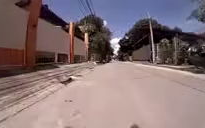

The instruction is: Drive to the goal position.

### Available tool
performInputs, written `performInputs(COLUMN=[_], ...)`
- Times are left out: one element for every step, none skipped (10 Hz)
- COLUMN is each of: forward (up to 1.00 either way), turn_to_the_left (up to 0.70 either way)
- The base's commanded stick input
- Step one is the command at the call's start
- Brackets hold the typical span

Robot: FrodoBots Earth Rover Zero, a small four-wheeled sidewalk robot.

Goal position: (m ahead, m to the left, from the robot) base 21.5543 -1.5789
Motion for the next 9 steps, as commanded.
performInputs(forward=[1.0, 1.0, 1.0, 1.0, 1.0, 1.0, 1.0, 1.0, 1.0], turn_to_the_left=[0.0, 0.0, -0.04, -0.27, -0.27, -0.27, -0.27, -0.27, -0.22])
